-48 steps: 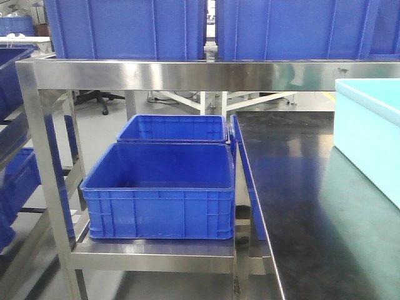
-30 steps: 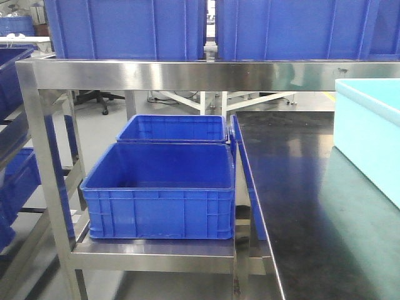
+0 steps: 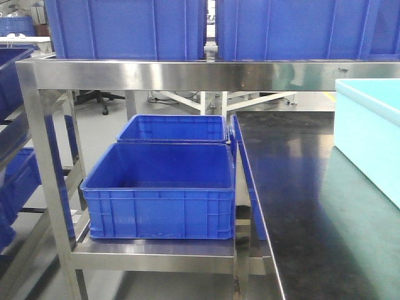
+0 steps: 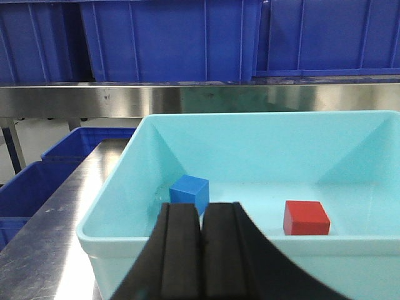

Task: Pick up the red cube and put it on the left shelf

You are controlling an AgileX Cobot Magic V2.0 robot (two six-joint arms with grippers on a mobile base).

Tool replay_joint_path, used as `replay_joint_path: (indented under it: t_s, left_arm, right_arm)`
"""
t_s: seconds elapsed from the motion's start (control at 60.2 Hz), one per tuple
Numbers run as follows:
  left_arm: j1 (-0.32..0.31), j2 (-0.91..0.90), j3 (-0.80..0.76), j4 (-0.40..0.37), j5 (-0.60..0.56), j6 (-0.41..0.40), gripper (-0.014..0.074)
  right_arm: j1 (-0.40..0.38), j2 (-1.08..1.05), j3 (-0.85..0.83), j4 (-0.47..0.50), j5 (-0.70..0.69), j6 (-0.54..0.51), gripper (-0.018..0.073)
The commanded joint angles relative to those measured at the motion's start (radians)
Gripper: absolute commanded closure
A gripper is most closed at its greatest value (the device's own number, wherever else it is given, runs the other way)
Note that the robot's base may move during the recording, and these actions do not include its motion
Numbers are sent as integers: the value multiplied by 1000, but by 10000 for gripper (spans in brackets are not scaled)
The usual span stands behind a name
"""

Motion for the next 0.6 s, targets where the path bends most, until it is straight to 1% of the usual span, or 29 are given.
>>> replay_joint_path:
  t_s: [0.0, 0.216, 0.382, 0.482, 0.581]
  left_arm:
    - [-1, -14, 23, -3, -88, -2, 495]
    - [-1, -14, 23, -3, -88, -2, 495]
    - [-1, -14, 23, -3, -88, -2, 495]
    - [-1, -14, 23, -3, -88, -2, 495]
    - [-1, -14, 23, -3, -88, -2, 495]
  right_arm:
    - [-3, -21, -16, -10, -91, -6, 512]
    - [-3, -21, -16, -10, -98, -6, 512]
    - [-3, -21, -17, -10, -160, -6, 512]
    - [-3, -3, -43, -10, -167, -6, 512]
    - [-3, 72, -105, -10, -167, -6, 512]
